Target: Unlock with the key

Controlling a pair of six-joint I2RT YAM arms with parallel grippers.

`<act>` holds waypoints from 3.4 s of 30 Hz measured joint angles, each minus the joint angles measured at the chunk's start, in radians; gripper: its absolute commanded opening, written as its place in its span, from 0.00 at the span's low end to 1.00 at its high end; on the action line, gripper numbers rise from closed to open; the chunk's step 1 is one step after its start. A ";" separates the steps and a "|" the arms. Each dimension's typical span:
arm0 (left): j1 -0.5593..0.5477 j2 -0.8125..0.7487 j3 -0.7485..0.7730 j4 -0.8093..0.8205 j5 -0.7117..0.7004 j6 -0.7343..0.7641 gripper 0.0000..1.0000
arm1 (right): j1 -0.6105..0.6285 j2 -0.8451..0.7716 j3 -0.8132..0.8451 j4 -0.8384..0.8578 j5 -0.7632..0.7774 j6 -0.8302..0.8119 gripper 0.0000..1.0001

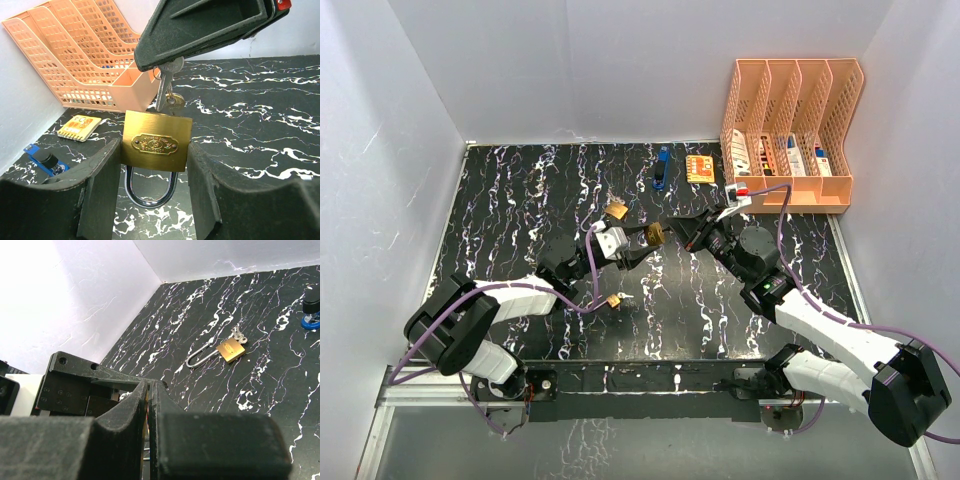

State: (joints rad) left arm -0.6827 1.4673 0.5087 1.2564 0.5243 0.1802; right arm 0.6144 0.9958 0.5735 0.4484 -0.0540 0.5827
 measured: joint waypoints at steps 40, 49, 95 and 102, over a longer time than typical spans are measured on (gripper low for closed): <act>0.000 0.000 0.047 -0.053 -0.016 -0.037 0.00 | -0.003 0.042 0.000 0.052 0.007 0.016 0.00; -0.014 0.000 0.075 -0.132 -0.076 -0.024 0.00 | -0.009 0.085 0.016 0.062 0.030 0.033 0.00; -0.061 -0.013 0.264 -0.593 -0.238 -0.005 0.00 | -0.015 0.140 0.112 -0.084 0.005 -0.084 0.00; -0.061 -0.013 0.259 -0.589 -0.275 -0.009 0.00 | -0.015 0.175 0.143 -0.102 0.010 -0.067 0.00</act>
State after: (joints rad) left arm -0.7437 1.4544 0.7673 0.6678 0.2497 0.1711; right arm 0.5991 1.1709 0.7162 0.3466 -0.0444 0.5159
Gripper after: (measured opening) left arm 0.468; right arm 0.021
